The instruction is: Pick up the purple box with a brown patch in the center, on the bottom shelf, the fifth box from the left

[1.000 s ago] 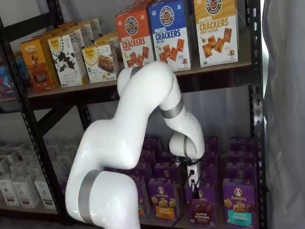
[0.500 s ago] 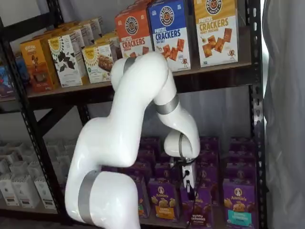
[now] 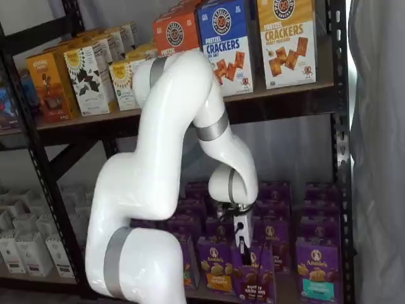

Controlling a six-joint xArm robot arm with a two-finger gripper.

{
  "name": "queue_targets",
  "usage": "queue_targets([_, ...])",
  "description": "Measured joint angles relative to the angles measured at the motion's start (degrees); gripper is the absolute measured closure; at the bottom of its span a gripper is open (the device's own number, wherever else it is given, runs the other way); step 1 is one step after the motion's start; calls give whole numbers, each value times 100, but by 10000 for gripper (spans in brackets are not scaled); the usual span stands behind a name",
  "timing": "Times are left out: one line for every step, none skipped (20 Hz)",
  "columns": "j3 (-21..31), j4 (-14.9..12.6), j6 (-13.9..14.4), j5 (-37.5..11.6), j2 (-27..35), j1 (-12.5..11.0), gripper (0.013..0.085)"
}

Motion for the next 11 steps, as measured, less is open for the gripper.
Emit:
queue_targets([76,-5,14,38,-89,9,650])
queue_targets([155,-36,51,81,-179,14,650])
queue_targets([223,-79,95,113,-259,16,650])
queue_targets([290,-118,134,134,-333,18,650])
queue_targets([372,-147,163,157,-425,19,650])
queue_targets([437,-166,182,169,-498,19,650])
queue_targets([511,-180,196,188,-585,20,650])
queue_targets([576,-157,176,226,-670,21,650])
queue_targets([611,-140,160,259,-722,21,650])
queue_targets([657,-141,159,293,-786,18,650])
queue_targets([691,-152,163,313,-833,12,650])
